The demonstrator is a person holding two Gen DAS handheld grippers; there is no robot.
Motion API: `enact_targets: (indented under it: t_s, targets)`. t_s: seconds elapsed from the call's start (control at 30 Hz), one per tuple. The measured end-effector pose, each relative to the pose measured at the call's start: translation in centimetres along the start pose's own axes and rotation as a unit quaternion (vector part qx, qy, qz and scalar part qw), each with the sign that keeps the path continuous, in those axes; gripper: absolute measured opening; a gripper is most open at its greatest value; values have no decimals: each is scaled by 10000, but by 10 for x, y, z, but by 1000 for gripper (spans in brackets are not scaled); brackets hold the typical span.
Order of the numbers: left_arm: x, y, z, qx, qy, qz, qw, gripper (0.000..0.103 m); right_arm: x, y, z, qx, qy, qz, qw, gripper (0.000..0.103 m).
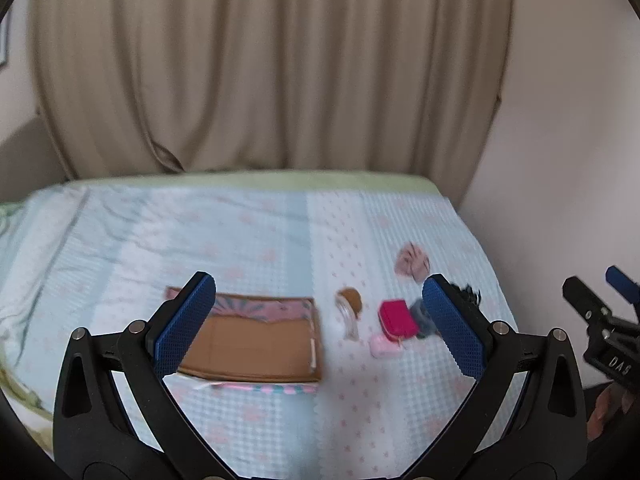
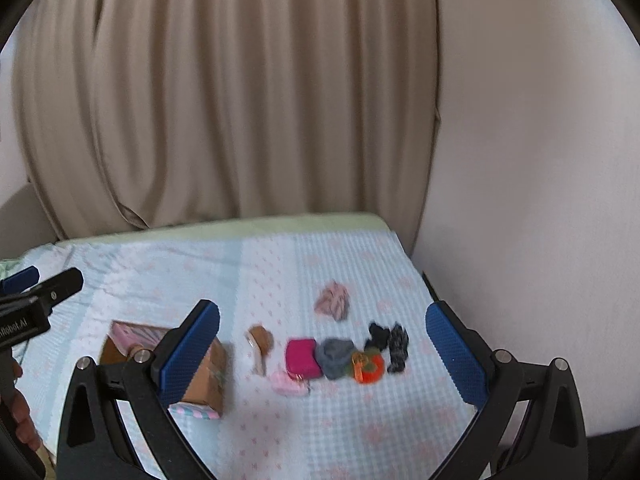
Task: Organize soft objects
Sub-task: 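Grasp the brown fluffy clip with the left tool while the right tool grasps the grey towel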
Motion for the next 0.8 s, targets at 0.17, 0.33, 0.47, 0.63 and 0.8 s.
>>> enact_targets:
  t_s: [0.17, 0.33, 0.47, 0.63, 0.8]
  targets:
    - [-5, 12, -68, 513, 238, -45, 9984, 102, -8, 26, -54, 419, 127, -158, 9989, 103]
    - [-24, 27, -131, 925, 371, -12, 9950, 102, -20, 44, -113, 766, -44, 104, 9970, 103]
    - [-43, 39, -186, 1284, 324, -51, 9912, 101, -27, 55, -163, 1009, -358, 631, 9922, 103]
    - [-58, 58, -256, 1734, 273, 138, 9844, 99, -43, 72, -239, 1449, -654, 1013, 9821, 103]
    - [-72, 77, -326, 2059, 148, 137, 9784, 97, -46, 95, -294, 1774, -932, 1253, 9717, 103]
Point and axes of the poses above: each gripper's, at about its wrist camera, not at the fingertips, and z roughly against the way its jaws point, x to its left, y to its underside, the point moved 1 cm from there along -z, roughly the way its jaws point, and after that the axes turned 2 degrees about y, right-handed, at the moved point
